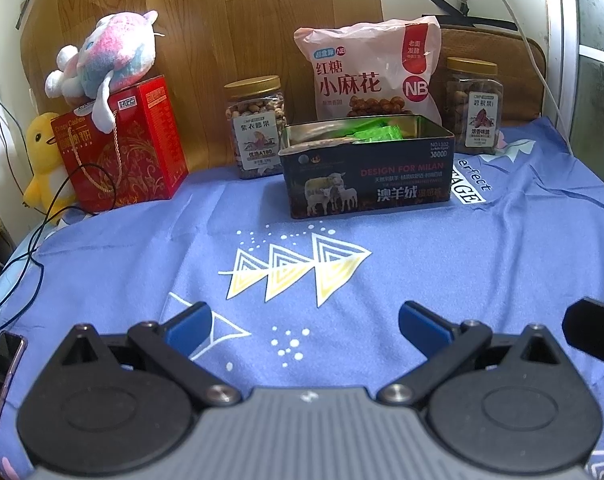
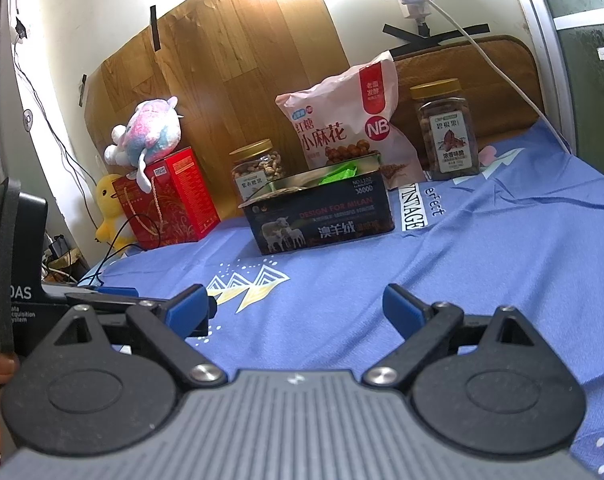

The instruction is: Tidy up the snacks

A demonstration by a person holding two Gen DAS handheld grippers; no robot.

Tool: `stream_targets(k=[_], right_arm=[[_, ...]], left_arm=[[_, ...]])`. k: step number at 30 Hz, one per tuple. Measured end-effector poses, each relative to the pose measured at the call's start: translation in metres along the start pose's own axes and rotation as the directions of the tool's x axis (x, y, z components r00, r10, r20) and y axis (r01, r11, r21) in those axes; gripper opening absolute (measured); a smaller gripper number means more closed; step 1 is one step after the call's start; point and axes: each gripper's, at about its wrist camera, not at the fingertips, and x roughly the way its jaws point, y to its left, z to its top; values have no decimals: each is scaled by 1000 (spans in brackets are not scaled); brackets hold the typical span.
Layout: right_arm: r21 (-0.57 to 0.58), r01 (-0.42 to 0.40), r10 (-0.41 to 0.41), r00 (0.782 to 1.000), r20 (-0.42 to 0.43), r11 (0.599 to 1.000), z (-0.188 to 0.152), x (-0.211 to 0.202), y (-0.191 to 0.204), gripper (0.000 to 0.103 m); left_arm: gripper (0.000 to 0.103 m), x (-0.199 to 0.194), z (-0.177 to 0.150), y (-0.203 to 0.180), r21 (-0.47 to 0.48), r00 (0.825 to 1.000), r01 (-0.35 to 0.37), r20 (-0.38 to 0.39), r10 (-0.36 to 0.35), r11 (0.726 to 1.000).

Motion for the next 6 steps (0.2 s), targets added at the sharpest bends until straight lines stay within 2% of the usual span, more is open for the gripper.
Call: stream_targets(k=[6], right_arm=[[2, 3, -3, 1000, 5, 1000, 0, -1, -2, 96]], left_arm=[[103, -6, 0, -2, 10, 999, 33, 33, -33, 999]])
